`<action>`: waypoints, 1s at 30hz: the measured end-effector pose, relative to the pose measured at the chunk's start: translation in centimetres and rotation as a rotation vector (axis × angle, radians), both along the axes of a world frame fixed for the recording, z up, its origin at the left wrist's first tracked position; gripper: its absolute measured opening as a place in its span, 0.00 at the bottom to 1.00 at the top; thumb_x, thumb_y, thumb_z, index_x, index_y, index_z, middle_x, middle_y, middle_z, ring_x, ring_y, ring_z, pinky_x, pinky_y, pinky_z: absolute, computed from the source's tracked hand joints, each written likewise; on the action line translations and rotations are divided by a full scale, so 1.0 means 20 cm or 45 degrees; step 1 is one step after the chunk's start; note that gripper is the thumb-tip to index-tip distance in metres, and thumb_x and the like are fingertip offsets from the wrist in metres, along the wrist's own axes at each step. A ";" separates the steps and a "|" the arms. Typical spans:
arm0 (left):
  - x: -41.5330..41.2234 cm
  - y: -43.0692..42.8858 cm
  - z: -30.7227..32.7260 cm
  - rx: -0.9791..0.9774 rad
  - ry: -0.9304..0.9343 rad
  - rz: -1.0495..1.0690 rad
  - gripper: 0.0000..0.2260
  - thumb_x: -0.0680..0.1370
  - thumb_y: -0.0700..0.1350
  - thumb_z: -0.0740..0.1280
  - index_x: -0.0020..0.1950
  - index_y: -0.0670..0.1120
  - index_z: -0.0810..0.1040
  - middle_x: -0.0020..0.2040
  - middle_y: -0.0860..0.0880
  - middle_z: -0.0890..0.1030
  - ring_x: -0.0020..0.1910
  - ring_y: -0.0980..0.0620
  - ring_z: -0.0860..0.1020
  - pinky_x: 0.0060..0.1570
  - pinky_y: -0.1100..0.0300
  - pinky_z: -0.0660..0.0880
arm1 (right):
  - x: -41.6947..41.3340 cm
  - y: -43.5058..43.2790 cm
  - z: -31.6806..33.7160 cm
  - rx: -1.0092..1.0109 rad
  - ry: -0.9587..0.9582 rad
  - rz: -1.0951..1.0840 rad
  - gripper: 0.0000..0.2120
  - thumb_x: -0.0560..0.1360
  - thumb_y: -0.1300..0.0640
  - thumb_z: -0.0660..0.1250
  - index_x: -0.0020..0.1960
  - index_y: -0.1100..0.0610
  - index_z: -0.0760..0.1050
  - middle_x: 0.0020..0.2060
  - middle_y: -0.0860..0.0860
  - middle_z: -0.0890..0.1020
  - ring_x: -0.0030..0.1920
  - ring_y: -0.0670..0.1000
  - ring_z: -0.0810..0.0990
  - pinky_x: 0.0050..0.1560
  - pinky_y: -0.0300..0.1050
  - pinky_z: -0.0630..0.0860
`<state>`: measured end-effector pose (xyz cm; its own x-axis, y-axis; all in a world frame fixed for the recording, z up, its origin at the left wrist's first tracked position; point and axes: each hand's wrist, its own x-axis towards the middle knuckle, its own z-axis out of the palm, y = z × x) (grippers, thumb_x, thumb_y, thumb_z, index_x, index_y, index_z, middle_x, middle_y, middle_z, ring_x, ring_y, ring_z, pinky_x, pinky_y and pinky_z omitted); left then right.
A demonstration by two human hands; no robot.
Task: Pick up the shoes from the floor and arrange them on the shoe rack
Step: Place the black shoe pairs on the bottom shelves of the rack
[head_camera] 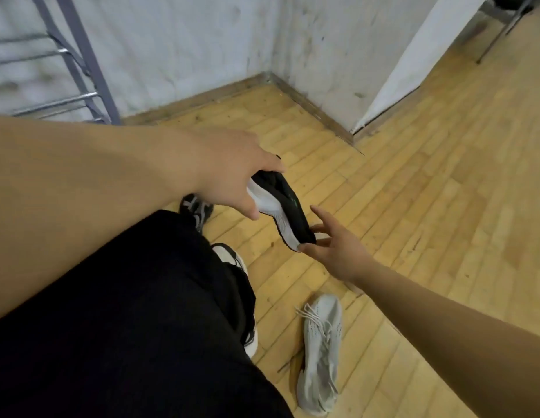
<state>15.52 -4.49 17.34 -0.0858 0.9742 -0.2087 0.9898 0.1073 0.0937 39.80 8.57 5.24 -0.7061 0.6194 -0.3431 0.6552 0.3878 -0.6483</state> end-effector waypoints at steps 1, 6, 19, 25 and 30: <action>-0.05 -0.06 0.06 -0.041 0.024 0.030 0.41 0.68 0.70 0.73 0.77 0.68 0.61 0.57 0.55 0.70 0.58 0.47 0.75 0.49 0.53 0.71 | -0.10 -0.01 0.04 -0.011 0.003 0.024 0.42 0.74 0.43 0.75 0.80 0.35 0.55 0.65 0.44 0.78 0.56 0.43 0.82 0.56 0.44 0.78; -0.38 -0.59 0.31 0.051 0.030 0.426 0.40 0.70 0.71 0.69 0.79 0.69 0.56 0.62 0.53 0.71 0.62 0.49 0.74 0.60 0.49 0.74 | -0.69 -0.10 0.36 0.055 0.141 0.196 0.45 0.68 0.45 0.81 0.78 0.37 0.61 0.70 0.49 0.74 0.61 0.51 0.81 0.61 0.53 0.79; -0.64 -2.15 0.11 -0.043 -0.201 1.050 0.42 0.55 0.88 0.52 0.67 0.85 0.42 0.65 0.57 0.66 0.65 0.50 0.71 0.64 0.48 0.72 | -1.68 -1.14 0.67 -0.173 -0.190 0.939 0.37 0.69 0.57 0.81 0.74 0.42 0.70 0.65 0.58 0.77 0.59 0.63 0.82 0.54 0.58 0.83; -0.62 -2.26 0.04 -0.200 -0.322 0.977 0.42 0.70 0.74 0.68 0.78 0.74 0.48 0.73 0.54 0.67 0.71 0.49 0.68 0.67 0.51 0.68 | -1.58 -1.27 0.55 -0.093 -0.355 1.123 0.41 0.71 0.57 0.80 0.78 0.44 0.64 0.67 0.54 0.75 0.62 0.54 0.76 0.48 0.39 0.77; -0.64 -2.28 0.01 -0.255 -0.315 0.958 0.43 0.71 0.71 0.70 0.80 0.70 0.51 0.65 0.53 0.72 0.65 0.50 0.72 0.63 0.51 0.71 | -1.62 -1.44 0.56 0.333 -0.243 1.375 0.49 0.68 0.50 0.80 0.82 0.45 0.57 0.73 0.50 0.72 0.67 0.53 0.74 0.59 0.41 0.72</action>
